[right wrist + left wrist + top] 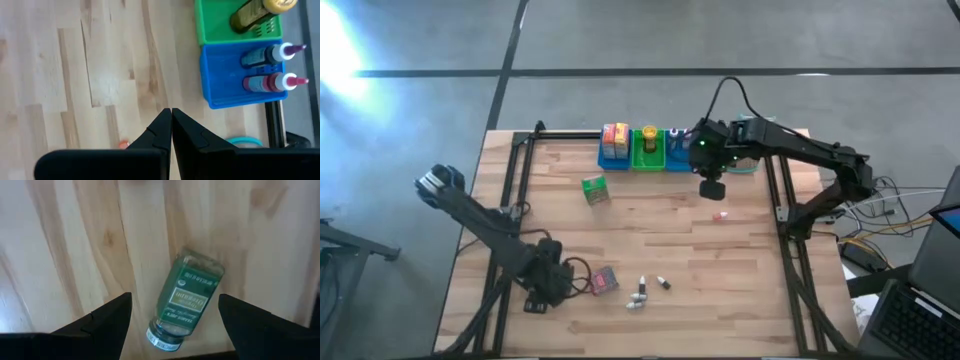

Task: Pick & Place Kitchen Items
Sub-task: Put the green seasoning bottle into the green bin

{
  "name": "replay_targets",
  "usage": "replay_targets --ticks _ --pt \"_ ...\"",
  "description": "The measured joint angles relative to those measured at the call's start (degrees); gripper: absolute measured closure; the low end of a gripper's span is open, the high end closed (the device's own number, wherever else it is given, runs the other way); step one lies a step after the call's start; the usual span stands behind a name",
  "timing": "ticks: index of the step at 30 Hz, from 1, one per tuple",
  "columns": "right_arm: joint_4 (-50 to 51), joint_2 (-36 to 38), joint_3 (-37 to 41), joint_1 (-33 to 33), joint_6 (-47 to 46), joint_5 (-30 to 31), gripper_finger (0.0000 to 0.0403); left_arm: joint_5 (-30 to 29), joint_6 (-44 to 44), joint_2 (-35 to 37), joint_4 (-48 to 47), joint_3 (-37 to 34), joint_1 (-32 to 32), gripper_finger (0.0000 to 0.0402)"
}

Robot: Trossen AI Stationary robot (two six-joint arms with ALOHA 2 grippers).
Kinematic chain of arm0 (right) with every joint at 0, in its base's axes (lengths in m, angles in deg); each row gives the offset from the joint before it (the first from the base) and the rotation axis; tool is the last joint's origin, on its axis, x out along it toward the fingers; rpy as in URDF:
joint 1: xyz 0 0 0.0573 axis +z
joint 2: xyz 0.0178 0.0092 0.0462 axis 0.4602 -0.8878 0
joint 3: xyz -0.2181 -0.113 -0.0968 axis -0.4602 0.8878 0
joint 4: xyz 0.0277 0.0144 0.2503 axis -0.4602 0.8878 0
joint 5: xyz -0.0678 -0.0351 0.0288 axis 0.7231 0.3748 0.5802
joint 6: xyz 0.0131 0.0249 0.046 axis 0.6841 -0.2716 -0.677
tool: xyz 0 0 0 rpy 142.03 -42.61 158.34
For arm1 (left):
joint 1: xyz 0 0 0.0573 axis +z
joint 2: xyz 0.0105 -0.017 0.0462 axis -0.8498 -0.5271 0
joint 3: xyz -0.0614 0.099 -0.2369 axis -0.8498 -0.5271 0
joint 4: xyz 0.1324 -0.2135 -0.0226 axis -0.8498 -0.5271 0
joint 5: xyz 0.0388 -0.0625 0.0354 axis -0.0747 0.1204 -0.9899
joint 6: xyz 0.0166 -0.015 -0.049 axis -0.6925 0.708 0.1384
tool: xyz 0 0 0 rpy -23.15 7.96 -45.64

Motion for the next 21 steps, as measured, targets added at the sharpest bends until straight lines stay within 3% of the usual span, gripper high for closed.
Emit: replay_targets --ticks 8,21 --pt "-2.31 1.20 1.02 0.00 -0.33 -0.05 0.0394 6.21 -0.94 -4.81 0.18 0.00 -0.04 0.0099" --pt "-4.55 0.63 4.03 -0.02 0.21 -0.17 0.0394 6.07 -7.51 -8.39 0.14 -0.31 -0.21 0.0099"
